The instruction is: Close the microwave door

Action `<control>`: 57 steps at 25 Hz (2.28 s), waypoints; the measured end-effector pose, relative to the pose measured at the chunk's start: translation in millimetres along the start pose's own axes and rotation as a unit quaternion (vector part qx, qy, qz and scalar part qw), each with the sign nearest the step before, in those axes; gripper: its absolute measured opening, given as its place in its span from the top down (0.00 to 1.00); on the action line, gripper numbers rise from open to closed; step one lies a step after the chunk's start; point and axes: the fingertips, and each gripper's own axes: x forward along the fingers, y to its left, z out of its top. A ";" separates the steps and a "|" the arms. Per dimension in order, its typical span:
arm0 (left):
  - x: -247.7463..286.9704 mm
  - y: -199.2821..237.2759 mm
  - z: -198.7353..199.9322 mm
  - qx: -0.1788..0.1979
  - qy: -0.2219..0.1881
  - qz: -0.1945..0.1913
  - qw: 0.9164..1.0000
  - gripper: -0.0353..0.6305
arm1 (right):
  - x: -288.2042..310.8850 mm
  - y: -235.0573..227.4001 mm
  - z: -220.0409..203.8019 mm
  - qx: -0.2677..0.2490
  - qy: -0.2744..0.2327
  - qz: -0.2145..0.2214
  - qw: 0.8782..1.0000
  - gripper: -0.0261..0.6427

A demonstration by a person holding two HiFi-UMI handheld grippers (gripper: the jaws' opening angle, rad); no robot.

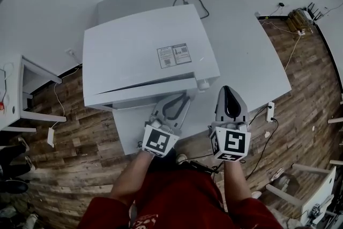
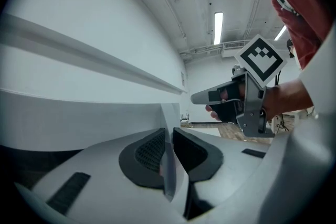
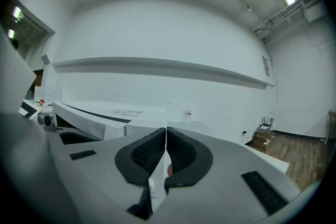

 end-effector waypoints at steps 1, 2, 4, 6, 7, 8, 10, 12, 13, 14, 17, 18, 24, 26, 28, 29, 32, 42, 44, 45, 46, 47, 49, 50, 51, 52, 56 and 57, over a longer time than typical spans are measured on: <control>0.5 0.6 0.4 0.002 0.000 -0.001 1.000 0.84 | 1.3 0.1 -0.3 0.001 0.000 0.000 1.000 0.92; 0.9 1.4 1.6 0.004 -0.001 -0.001 1.000 0.84 | 2.5 0.3 -0.6 0.002 0.000 -0.001 1.000 0.92; 1.6 2.4 3.0 0.007 -0.004 -0.003 1.000 0.84 | 4.6 1.1 -1.4 0.002 0.000 -0.001 1.000 0.92; 2.9 4.2 2.6 0.003 -0.006 -0.001 1.000 0.84 | 6.4 1.5 -1.4 0.003 0.000 -0.001 1.000 0.92; 3.9 5.7 1.6 0.000 -0.005 0.001 1.000 0.84 | 7.0 1.7 -1.1 0.003 0.000 -0.002 1.000 0.92; 4.9 7.0 -0.3 -0.002 -0.001 0.004 1.000 0.84 | 7.2 1.9 -0.9 0.003 0.000 -0.002 1.000 0.92; 6.2 8.5 -3.6 -0.006 0.004 0.007 1.000 0.84 | 7.0 1.9 -0.6 0.004 0.000 -0.003 1.000 0.92; 8.4 11.4 -2.7 -0.010 0.003 0.014 1.000 0.84 | 6.4 1.4 -0.3 0.003 0.000 -0.005 1.000 0.92; 9.9 13.5 -1.8 -0.011 0.003 0.017 1.000 0.84 | 5.9 1.4 -0.4 0.003 0.000 -0.006 1.000 0.92; 10.8 15.1 -1.1 -0.011 0.002 0.017 1.000 0.86 | 5.3 1.7 -0.6 0.002 0.000 -0.007 1.000 0.92; 11.3 16.1 -0.5 -0.011 0.000 0.009 1.000 0.86 | 3.9 2.4 -1.3 0.001 0.002 -0.008 1.000 0.92; 11.5 16.1 -1.2 -0.012 0.001 0.009 1.000 0.86 | 3.6 2.7 -1.6 0.001 0.002 -0.008 1.000 0.92; 10.2 15.5 -1.7 -0.014 0.002 0.012 1.000 0.86 | -0.6 5.3 -0.4 -0.001 0.003 -0.010 1.000 0.92; 9.4 15.8 -1.0 -0.013 0.003 0.014 1.000 0.86 | -2.1 6.2 0.7 -0.001 0.002 -0.009 1.000 0.92; 6.7 15.1 0.4 -0.014 0.001 0.017 1.000 0.88 | -4.3 6.8 1.6 -0.002 0.000 -0.008 1.000 0.92; 4.5 14.4 1.3 -0.015 0.000 0.019 1.000 0.88 | -5.8 7.1 2.1 -0.002 0.000 -0.008 1.000 0.92; -4.5 13.6 5.7 -0.013 -0.005 0.028 1.000 0.89 | -9.6 10.2 4.7 -0.002 -0.004 -0.004 1.000 0.92; -63.6 39.7 34.5 -0.022 -0.031 0.129 0.991 0.91 | -22.1 53.0 19.0 -0.004 -0.026 0.052 0.998 0.92; -81.1 48.5 40.7 -0.024 -0.031 0.163 0.986 0.91 | -24.0 65.4 22.1 -0.004 -0.032 0.068 0.997 0.92; -90.4 52.6 44.3 -0.026 -0.033 0.180 0.983 0.91 | -25.0 72.0 23.8 -0.004 -0.035 0.076 0.996 0.92; -100.3 56.8 47.9 -0.027 -0.034 0.197 0.979 0.91 | -26.0 79.3 25.9 -0.004 -0.038 0.085 0.996 0.92; -110.9 61.1 51.0 -0.028 -0.032 0.214 0.976 0.91 | -27.4 87.2 28.3 -0.005 -0.042 0.094 0.995 0.92; -133.0 69.0 55.9 -0.026 -0.023 0.245 0.969 0.91 | -31.3 102.8 33.5 -0.006 -0.049 0.113 0.992 0.92; -143.9 72.4 59.0 -0.025 -0.019 0.260 0.965 0.91 | -33.6 110.1 35.9 -0.007 -0.052 0.122 0.991 0.92; -154.3 75.5 62.9 -0.024 -0.018 0.274 0.961 0.91 | -36.0 116.8 38.1 -0.008 -0.055 0.129 0.990 0.92; -164.1 78.2 67.0 -0.021 -0.018 0.289 0.957 0.91 | -38.2 123.0 40.2 -0.008 -0.059 0.136 0.989 0.92; -197.6 83.8 79.1 -0.012 -0.023 0.339 0.940 0.91 | -48.0 144.1 47.8 -0.009 -0.071 0.160 0.985 0.92; -205.1 84.8 81.5 -0.009 -0.022 0.352 0.936 0.91 | -50.5 149.4 49.8 -0.009 -0.074 0.166 0.983 0.92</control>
